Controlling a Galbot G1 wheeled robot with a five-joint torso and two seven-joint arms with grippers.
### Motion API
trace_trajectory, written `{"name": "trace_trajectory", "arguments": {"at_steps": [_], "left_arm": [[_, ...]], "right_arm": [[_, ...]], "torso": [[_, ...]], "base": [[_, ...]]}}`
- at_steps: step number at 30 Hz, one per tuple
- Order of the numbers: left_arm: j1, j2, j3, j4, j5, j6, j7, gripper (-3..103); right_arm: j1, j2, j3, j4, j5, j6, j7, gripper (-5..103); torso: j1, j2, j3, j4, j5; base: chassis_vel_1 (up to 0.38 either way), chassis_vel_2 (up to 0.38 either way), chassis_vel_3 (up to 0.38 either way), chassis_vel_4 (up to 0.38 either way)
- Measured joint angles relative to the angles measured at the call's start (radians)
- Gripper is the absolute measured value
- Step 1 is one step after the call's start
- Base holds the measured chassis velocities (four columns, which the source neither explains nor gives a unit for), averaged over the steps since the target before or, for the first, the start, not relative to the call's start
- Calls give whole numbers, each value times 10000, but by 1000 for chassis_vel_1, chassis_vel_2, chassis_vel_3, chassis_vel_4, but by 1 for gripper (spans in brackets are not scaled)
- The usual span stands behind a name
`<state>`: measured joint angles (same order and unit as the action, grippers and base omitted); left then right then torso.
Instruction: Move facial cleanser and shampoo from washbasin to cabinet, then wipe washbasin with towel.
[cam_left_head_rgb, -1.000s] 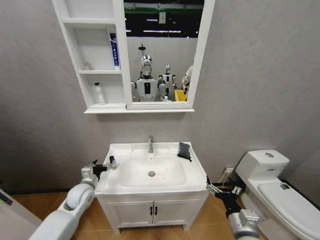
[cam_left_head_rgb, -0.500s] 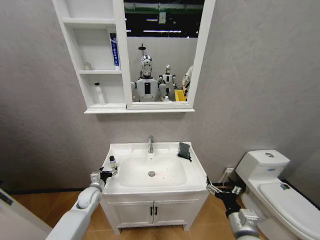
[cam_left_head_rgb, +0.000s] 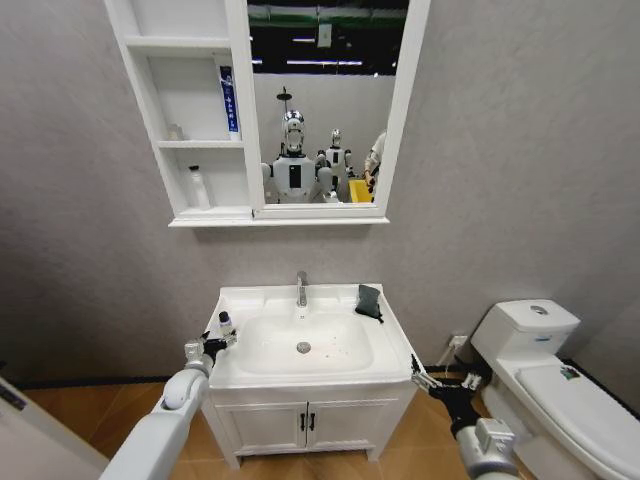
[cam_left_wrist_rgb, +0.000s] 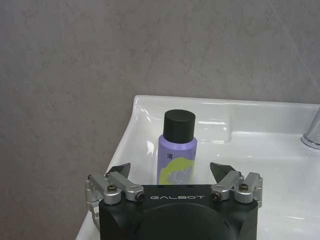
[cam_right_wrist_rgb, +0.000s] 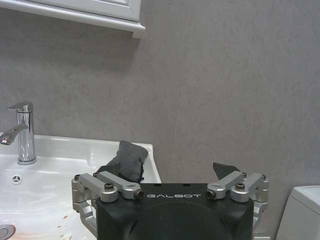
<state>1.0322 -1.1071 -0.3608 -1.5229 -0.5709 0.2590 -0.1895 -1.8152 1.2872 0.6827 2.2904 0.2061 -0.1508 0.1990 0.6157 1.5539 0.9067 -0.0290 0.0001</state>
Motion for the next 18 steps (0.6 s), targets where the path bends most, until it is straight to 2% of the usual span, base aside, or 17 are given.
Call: {"name": "trace_trajectory", "arguments": {"at_steps": [3,4,5,7,8,9,10,11,18], "left_arm": [[-214,-27,84,125,-45,-10,25,72],[-214,-27,84,125,-45,-10,25,72],[-374,-35,174,235,-54,-10,79,66],[-458,-44,219,296,-56,-9,92,66],[-637,-79,318,418,-63,-8,94,56],[-725,-96,371,469,-71,-7,93,50],[-756,-99,391,480,-79,-2,89,50],[-795,-99,420,488,-93,6,89,44],[-788,0,439,347,-220,42,88,43]], "right_arm": [[-26,-12,46,34,31,9,-1,100],[-26,-12,46,34,31,9,-1,100],[-36,-36,113,43,76,13,0,100],[-36,-45,140,43,89,19,1,100],[-35,-52,191,40,109,41,6,100],[-35,-51,203,32,115,50,15,100],[-33,-46,206,28,118,54,28,100],[-27,-37,206,24,124,58,41,100],[53,1,153,-14,127,64,83,100]], "torso": [[0,0,0,0,0],[0,0,0,0,0],[0,0,0,0,-1],[0,0,0,0,-1],[0,0,0,-1,-1],[0,0,0,-1,-1],[0,0,0,-1,-2],[1,0,0,-2,-1],[0,0,0,0,0]], "base": [[0,0,0,0],[0,0,0,0],[0,0,0,0],[0,0,0,0],[0,0,0,0],[0,0,0,0],[0,0,0,0],[0,0,0,0],[0,0,0,0]]}}
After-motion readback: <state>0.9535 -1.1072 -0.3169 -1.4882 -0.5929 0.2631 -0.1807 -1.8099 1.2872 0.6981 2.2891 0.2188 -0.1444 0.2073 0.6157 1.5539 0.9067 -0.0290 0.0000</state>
